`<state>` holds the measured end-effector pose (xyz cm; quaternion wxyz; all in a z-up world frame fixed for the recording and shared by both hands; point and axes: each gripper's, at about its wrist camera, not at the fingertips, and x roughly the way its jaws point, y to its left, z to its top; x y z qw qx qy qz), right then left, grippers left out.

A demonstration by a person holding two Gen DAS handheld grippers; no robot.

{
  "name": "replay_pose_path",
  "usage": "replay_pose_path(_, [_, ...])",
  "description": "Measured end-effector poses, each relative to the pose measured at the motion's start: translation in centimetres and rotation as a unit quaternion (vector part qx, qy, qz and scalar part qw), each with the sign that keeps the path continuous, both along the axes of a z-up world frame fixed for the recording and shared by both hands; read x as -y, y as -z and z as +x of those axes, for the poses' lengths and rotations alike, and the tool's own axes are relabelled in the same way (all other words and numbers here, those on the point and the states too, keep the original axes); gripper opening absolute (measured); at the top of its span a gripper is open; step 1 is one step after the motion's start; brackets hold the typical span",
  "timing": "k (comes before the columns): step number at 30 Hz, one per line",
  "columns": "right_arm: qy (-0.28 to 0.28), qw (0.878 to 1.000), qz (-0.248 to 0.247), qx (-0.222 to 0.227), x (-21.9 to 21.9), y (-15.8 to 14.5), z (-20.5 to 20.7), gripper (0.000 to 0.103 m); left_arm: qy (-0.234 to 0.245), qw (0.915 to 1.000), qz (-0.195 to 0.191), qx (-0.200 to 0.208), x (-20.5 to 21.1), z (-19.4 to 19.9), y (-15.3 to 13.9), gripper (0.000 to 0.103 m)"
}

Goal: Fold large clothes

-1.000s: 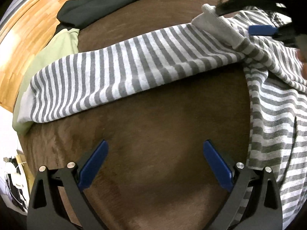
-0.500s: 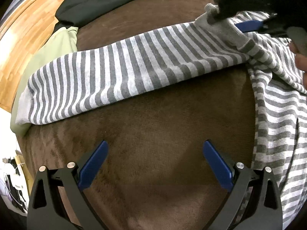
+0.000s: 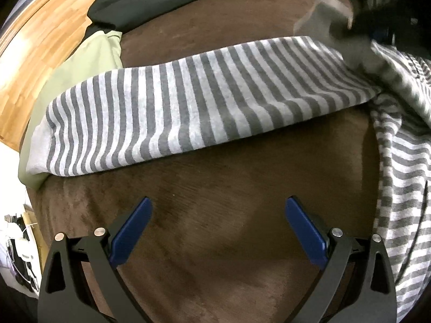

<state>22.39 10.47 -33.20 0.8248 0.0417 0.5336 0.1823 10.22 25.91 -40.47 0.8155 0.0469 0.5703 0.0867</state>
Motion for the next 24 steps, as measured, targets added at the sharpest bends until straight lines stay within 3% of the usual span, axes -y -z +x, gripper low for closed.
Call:
replay_pose_path(1, [0.0,1.0,0.001,-0.018,-0.1,1.0,0.0,0.021,0.0,1.0,0.0,-0.003,-0.1,0.1,0.1,0.097])
replay_pose_path(3, [0.003,0.999,0.009,-0.052,-0.3,2.9,-0.2,0.036,0.0,1.0,0.0,-0.009,-0.2,0.4,0.5,0.097])
replay_pose_path(5, [0.012,0.998,0.026,-0.056,-0.1,3.6,-0.5,0.038,0.001,0.9999,-0.003,-0.012,-0.3,0.4,0.7,0.097])
replay_pose_path(9, [0.015,0.996,0.054,-0.071,0.2,3.6,0.0,0.054,0.0,0.9999,-0.005,-0.014,-0.2,0.2,0.7,0.097])
replay_pose_path(12, [0.008,0.996,0.051,-0.067,-0.2,2.6,0.0,0.058,0.0,0.9999,-0.006,-0.014,-0.2,0.0,0.3,0.097])
replay_pose_path(16, [0.035,0.994,0.086,-0.051,1.0,-0.1,0.0,0.059,0.006,0.9999,-0.012,-0.006,-0.1,0.5,-1.8,0.097])
replay_pose_path(18, [0.062,0.993,0.088,-0.039,3.4,-2.3,0.1,0.068,0.011,0.9997,-0.023,0.006,0.2,1.3,-3.3,0.097])
replay_pose_path(24, [0.115,0.992,0.04,-0.013,12.1,-6.2,0.8,0.069,0.065,0.995,-0.065,0.037,3.8,5.8,-7.2,0.097])
